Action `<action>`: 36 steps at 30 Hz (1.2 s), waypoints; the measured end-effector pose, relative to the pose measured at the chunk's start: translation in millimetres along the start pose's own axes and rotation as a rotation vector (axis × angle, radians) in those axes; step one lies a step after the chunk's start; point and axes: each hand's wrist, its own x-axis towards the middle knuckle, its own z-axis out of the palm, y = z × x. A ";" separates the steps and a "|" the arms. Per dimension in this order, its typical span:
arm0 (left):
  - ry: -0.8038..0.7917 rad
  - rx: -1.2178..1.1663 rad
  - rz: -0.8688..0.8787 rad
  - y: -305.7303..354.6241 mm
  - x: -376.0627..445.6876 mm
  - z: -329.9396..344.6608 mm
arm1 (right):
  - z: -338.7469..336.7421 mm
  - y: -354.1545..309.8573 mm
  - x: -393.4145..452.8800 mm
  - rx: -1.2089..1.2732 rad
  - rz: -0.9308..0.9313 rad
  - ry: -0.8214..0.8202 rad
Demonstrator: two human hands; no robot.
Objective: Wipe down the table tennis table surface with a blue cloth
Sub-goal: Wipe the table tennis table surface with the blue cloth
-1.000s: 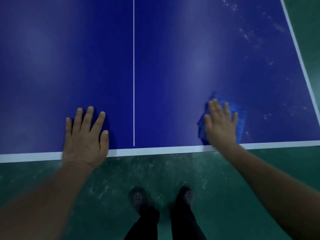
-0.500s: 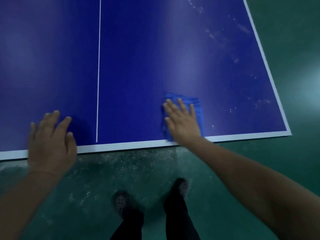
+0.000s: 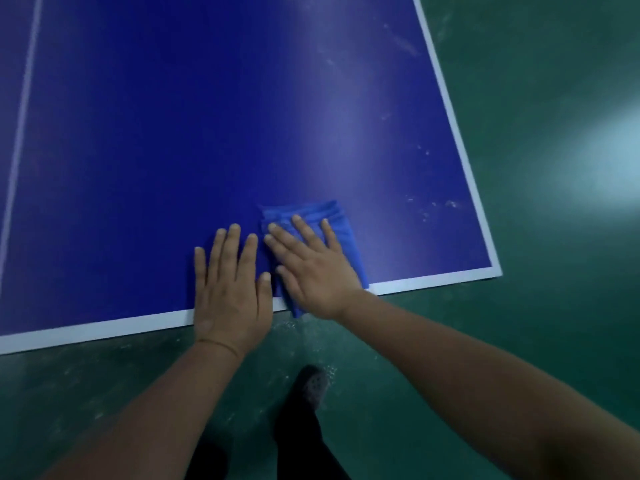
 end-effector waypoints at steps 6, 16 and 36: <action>-0.076 0.275 0.022 11.9 5.2 21.9 | -9.9 222.6 -50.0 0.034 0.842 0.059; -0.139 0.317 0.010 16.7 8.3 17.9 | -1.3 127.0 -54.8 -0.046 -0.083 -0.025; -0.105 0.312 0.003 21.1 7.5 17.4 | -24.8 285.4 8.0 0.128 0.789 0.098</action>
